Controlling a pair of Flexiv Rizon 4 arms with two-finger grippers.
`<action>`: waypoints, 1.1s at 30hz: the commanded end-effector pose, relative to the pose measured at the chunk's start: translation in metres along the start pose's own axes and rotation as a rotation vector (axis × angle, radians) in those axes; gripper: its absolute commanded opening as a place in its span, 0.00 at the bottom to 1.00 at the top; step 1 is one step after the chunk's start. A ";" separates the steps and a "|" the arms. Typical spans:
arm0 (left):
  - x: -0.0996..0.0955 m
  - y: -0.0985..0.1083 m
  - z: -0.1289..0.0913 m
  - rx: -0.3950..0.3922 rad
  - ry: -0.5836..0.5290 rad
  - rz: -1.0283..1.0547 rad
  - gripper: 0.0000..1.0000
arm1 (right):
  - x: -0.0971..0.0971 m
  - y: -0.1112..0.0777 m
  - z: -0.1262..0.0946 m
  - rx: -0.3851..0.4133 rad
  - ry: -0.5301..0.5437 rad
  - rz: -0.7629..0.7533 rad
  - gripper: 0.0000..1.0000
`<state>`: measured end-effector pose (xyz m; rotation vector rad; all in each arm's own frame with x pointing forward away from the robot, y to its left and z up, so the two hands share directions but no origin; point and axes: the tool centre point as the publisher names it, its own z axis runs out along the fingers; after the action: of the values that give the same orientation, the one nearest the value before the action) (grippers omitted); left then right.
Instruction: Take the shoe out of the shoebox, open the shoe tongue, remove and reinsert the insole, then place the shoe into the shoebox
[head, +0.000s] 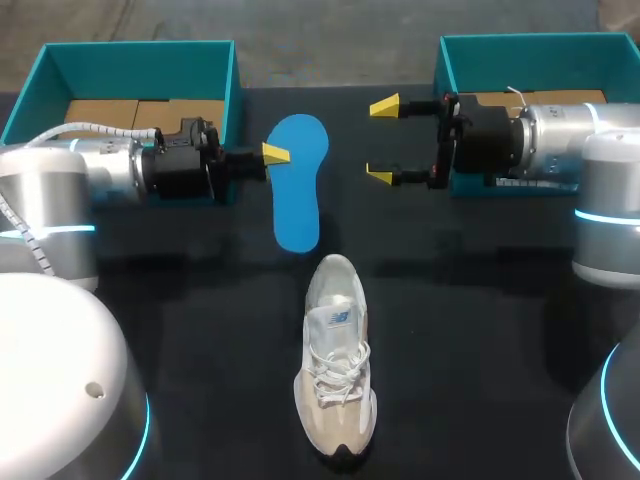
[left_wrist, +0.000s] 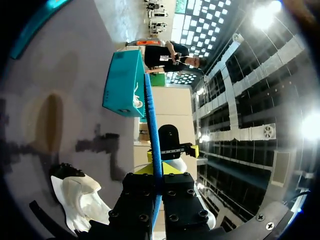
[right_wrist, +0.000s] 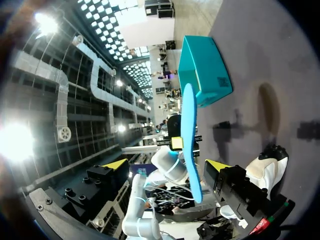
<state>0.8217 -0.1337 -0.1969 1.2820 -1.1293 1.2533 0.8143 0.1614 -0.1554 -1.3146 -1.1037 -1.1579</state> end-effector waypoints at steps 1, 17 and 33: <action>0.000 0.000 0.000 0.001 -0.002 -0.001 0.00 | 0.012 0.000 -0.004 0.018 -0.097 0.013 1.00; 0.000 0.000 0.000 0.001 -0.002 -0.001 0.00 | 0.075 0.001 0.006 0.027 -0.669 0.111 1.00; 0.000 0.000 0.000 0.001 -0.002 -0.001 0.00 | 0.118 -0.010 0.027 -0.051 -1.132 0.134 1.00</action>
<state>0.8223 -0.1349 -0.1973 1.2823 -1.1274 1.2550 0.8247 0.1855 -0.0482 -1.8968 -1.4611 -0.6144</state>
